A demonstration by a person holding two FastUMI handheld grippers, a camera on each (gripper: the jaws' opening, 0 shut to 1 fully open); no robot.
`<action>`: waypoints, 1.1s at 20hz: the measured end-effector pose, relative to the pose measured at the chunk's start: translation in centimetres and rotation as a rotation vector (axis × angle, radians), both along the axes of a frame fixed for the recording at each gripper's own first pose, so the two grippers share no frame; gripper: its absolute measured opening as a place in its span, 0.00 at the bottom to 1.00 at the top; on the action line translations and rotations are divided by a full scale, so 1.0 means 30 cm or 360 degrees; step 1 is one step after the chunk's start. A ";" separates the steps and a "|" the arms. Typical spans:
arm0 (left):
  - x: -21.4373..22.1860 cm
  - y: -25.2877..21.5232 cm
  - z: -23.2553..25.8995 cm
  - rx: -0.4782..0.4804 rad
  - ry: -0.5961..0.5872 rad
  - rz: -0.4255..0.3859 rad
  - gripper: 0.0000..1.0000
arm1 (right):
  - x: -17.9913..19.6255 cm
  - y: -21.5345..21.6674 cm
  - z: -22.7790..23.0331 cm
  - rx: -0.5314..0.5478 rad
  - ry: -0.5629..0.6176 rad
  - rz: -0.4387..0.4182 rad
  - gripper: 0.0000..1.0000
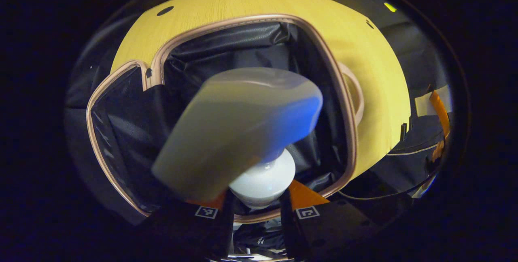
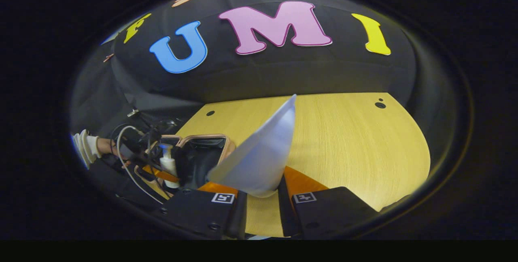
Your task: First open the suitcase, pack the skin care products into it, and then close the suitcase.
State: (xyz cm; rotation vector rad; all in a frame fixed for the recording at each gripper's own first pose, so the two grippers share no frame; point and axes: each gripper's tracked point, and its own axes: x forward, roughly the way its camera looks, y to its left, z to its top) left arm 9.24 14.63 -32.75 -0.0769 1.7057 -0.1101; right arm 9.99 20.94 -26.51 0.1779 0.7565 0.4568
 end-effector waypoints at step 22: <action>-0.054 0.015 0.160 -0.0141 -0.0275 0.0217 0.86 | -0.212 0.410 -0.085 0.0044 0.0402 0.0503 0.37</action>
